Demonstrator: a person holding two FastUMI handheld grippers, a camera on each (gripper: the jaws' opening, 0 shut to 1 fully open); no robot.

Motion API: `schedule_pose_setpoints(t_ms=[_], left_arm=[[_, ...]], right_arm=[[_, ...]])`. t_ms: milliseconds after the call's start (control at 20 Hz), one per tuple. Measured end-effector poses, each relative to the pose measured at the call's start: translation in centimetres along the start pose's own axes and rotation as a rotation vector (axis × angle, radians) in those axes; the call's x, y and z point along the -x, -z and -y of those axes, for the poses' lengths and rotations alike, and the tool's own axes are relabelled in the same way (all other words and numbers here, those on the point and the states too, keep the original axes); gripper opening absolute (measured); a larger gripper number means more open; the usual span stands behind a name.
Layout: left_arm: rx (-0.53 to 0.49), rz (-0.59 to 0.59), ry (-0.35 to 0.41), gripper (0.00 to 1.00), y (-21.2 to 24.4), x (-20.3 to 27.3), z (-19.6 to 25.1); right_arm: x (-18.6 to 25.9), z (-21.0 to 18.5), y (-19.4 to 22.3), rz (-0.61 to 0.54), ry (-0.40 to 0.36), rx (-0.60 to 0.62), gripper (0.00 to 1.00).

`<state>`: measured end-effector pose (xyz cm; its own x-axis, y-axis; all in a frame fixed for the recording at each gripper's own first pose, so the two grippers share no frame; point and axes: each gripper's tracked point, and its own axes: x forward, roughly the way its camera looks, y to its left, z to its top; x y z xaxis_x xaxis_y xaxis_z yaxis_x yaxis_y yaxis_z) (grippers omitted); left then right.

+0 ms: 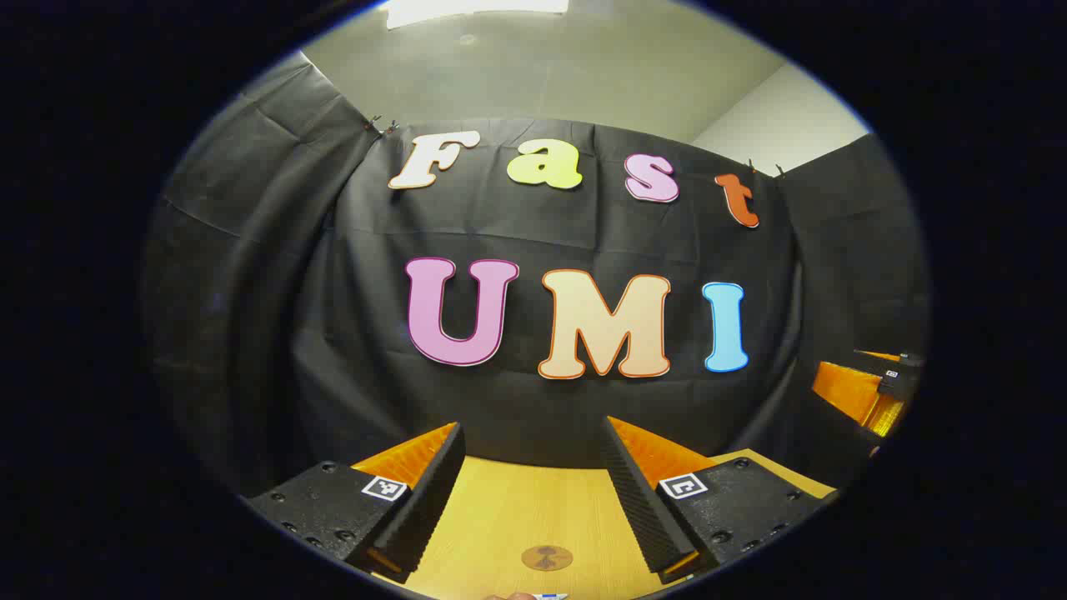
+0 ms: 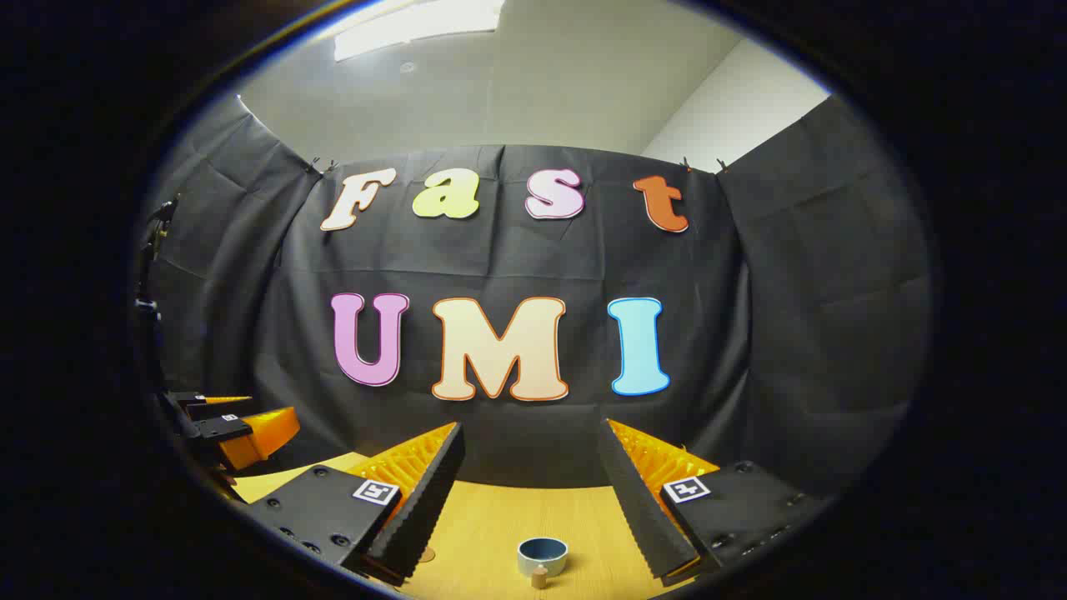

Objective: Put the toothbrush and toothpaste on the desktop into the cup, then pick up the cup and place it on the coaster on the desktop.

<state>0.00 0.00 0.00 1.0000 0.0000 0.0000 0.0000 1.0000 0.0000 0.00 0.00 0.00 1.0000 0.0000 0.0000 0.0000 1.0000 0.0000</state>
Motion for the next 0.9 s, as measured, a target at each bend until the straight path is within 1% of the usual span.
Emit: schedule_pose_setpoints(t_ms=[50,100,400,450,650,700,750,900], left_arm=[[0.001,0.0,-0.003,0.94,0.0,-0.2,0.0],[0.004,0.0,-0.008,0.94,-0.1,-0.4,0.0],[-0.02,-0.013,-0.013,0.94,0.6,-0.8,-0.5],[-0.024,-0.016,-0.011,0.94,0.8,-0.8,-0.4],[-0.037,-0.001,0.006,0.94,0.7,-0.8,0.0],[-0.04,0.004,0.009,0.94,0.6,-0.9,0.1],[-0.044,0.005,0.01,0.94,0.8,-0.8,0.1],[-0.034,0.01,0.011,0.94,0.8,-0.8,0.0]], right_arm=[[-0.2,0.1,0.0,-0.003,0.0,0.004,1.0],[-0.3,0.4,0.2,-0.008,0.001,0.011,0.99],[-0.6,1.4,1.0,-0.022,0.002,0.012,0.99],[-0.7,1.3,1.3,-0.032,0.001,0.005,1.0],[-0.8,1.3,1.6,-0.042,-0.008,-0.011,0.99],[-0.9,1.2,1.6,-0.042,-0.013,-0.015,0.96],[-1.0,1.1,1.9,-0.049,-0.016,-0.014,0.99],[-1.0,0.9,3.0,-0.078,-0.028,0.004,0.99]])
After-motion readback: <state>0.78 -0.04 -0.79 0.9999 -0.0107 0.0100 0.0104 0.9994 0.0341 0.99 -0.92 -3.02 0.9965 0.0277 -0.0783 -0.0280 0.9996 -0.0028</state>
